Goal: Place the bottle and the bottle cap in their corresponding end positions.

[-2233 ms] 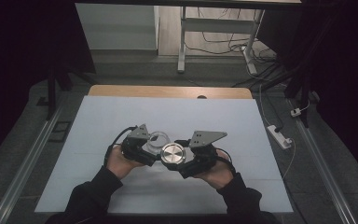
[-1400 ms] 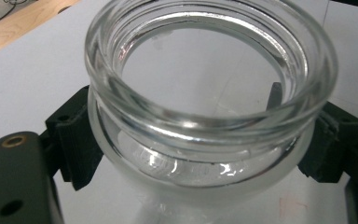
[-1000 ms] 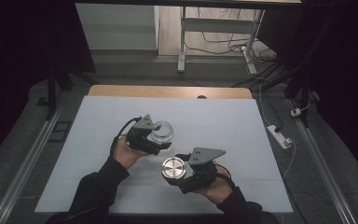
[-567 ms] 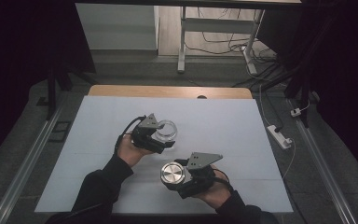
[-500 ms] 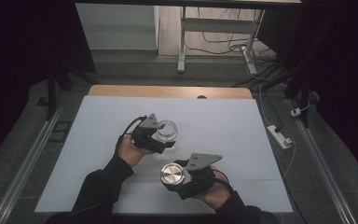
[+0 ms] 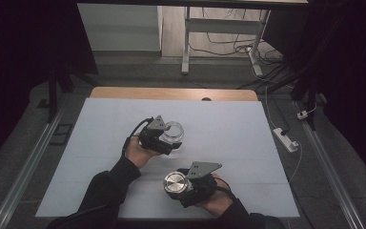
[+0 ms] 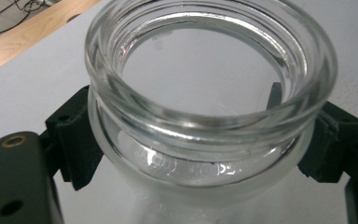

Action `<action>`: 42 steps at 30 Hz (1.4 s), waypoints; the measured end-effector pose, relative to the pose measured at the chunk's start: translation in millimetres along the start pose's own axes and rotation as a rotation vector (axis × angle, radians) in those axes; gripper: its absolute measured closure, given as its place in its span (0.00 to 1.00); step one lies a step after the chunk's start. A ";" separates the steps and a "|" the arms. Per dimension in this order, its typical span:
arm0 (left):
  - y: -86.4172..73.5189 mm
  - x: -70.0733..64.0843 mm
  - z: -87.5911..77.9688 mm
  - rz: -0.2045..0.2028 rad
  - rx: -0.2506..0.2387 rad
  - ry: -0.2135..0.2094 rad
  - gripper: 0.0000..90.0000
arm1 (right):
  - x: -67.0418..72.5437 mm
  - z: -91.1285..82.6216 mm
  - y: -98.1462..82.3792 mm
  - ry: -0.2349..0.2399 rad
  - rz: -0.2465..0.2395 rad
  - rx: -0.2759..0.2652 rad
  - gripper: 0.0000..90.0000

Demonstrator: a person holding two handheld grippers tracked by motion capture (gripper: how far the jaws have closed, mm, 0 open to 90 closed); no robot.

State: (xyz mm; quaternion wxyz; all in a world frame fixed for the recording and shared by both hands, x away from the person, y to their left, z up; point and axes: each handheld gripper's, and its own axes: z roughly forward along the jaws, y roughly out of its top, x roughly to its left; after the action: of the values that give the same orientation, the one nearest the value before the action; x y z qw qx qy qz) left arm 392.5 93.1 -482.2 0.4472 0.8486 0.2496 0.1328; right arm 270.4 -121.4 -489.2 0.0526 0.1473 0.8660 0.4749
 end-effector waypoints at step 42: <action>-15.1 21.1 29.9 -0.034 0.015 0.052 0.17 | -24.0 43.4 -22.6 -0.075 0.009 0.116 0.20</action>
State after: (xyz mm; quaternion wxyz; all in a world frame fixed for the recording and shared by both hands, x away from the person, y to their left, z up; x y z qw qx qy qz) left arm 419.1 91.0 -511.5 0.4361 0.8439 0.2766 0.1453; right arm 298.7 -105.1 -532.9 0.0742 0.1714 0.8888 0.4184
